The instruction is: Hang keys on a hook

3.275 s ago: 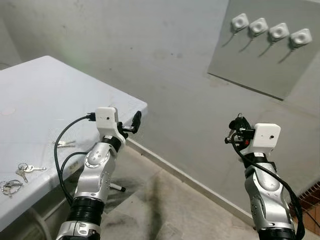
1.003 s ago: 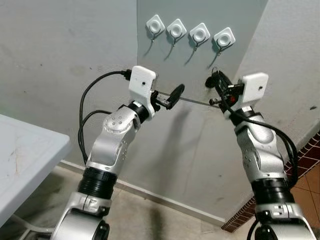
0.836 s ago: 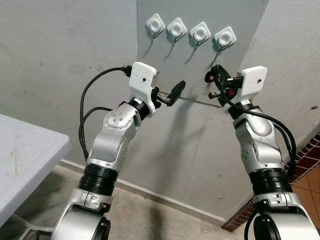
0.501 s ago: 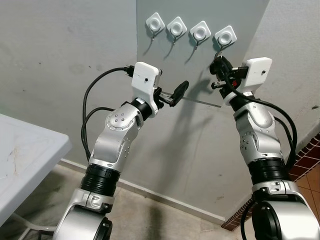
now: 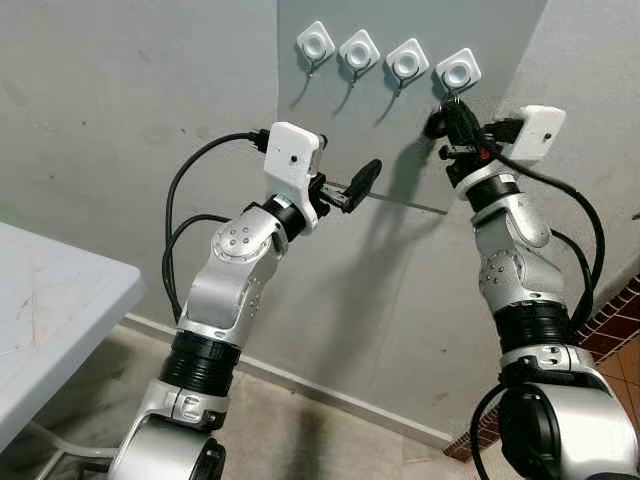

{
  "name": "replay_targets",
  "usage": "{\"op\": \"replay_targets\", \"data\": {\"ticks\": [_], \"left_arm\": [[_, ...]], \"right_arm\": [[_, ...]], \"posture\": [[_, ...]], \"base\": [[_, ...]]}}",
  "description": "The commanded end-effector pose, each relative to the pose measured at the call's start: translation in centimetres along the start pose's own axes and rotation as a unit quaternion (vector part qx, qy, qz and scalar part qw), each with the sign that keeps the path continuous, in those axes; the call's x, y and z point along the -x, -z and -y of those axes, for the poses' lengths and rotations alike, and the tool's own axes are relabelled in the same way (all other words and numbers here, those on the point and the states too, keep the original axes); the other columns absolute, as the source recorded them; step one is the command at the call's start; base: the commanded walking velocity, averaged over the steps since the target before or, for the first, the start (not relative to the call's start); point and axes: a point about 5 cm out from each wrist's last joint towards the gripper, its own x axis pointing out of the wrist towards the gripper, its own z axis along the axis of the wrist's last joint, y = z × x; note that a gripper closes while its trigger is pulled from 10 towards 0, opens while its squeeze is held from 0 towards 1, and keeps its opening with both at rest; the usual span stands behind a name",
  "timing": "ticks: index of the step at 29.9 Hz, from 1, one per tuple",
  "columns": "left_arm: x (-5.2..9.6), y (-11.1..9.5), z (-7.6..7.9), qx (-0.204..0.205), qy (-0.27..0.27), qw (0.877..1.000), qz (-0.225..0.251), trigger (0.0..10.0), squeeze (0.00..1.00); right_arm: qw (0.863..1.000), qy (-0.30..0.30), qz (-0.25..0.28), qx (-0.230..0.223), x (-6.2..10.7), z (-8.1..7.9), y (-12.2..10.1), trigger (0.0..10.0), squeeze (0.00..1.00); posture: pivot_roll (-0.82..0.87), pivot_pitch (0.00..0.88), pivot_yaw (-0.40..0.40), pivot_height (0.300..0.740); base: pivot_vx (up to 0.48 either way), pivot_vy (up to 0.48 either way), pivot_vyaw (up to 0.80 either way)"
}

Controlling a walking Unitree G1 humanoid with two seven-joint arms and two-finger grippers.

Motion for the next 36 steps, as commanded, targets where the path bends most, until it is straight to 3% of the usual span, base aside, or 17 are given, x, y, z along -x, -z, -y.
{"op": "replay_targets", "data": {"ticks": [1,6,12,13,14,15,16,24,26,33,34,36], "left_arm": [[-0.1,-0.7,0.3,-0.003,0.01,1.0,0.009,10.0,0.0],[0.0,-0.7,0.3,-0.002,0.007,1.0,0.009,10.0,0.0],[0.1,-0.6,0.1,0.005,-0.001,1.0,0.008,10.0,0.0],[0.1,-0.4,0.0,0.006,-0.003,1.0,0.006,10.0,0.0],[0.2,-0.4,0.0,0.006,-0.004,1.0,0.005,10.0,0.0],[0.2,-0.3,0.0,0.007,-0.005,1.0,0.003,10.0,0.0],[0.3,-0.1,0.0,0.012,-0.008,1.0,0.002,10.0,0.0],[1.2,1.5,-0.4,0.035,-0.06,0.998,-0.011,10.0,0.0],[2.0,3.0,-0.9,0.057,-0.087,0.994,-0.031,10.0,0.0],[4.2,6.4,-1.7,0.084,-0.149,0.983,-0.068,10.0,0.0],[5.3,7.8,-2.2,0.084,-0.18,0.976,-0.087,10.0,0.0],[6.0,8.6,-2.4,0.088,-0.199,0.971,-0.094,10.0,0.0]], "right_arm": [[0.999,-0.001,0.002,-0.034,-0.2,0.0,-0.2,10.0,0.0],[0.991,0.005,-0.007,-0.133,0.3,0.1,1.0,10.0,0.0],[0.99,0.006,-0.017,-0.143,0.6,0.0,1.7,10.0,0.0],[0.989,0.008,-0.018,-0.147,0.8,0.0,1.9,10.0,0.2],[0.989,0.008,-0.019,-0.149,0.9,0.0,2.0,10.0,0.2],[0.988,0.009,-0.019,-0.152,1.1,0.0,2.1,10.0,0.8],[0.986,0.004,-0.017,-0.163,1.4,-0.1,2.3,10.0,1.0],[0.992,0.02,-0.02,-0.121,3.4,-0.1,3.6,10.0,1.0],[0.996,0.024,-0.023,-0.077,4.5,-0.1,4.1,10.0,1.0],[0.997,0.051,-0.042,-0.05,6.7,0.2,5.4,10.0,1.0],[0.995,0.068,-0.064,-0.023,8.4,0.6,6.4,10.0,1.0],[0.994,0.076,-0.081,-0.006,9.8,0.6,7.1,10.0,1.0]], "posture": [[0.06,0.0,-0.063,0.74],[0.07,0.0,-0.063,0.74],[0.07,0.002,-0.064,0.74],[0.07,0.003,-0.064,0.74],[0.07,0.003,-0.064,0.74],[0.07,0.004,-0.064,0.74],[0.07,0.004,-0.064,0.74],[0.07,0.009,-0.061,0.74],[0.06,0.007,-0.058,0.74],[0.06,0.0,-0.054,0.74],[0.06,0.0,-0.052,0.74],[0.06,0.0,-0.053,0.74]], "base": [[0.0,0.0,0.0],[0.0,0.0,0.0],[0.0,0.0,0.0],[0.0,0.0,0.0],[0.0,0.0,0.0],[0.0,0.0,0.0],[0.0,0.0,0.0],[0.0,0.0,0.0],[0.0,0.0,0.0],[0.0,0.0,0.0],[0.0,0.0,0.0],[0.0,0.0,0.0]]}}
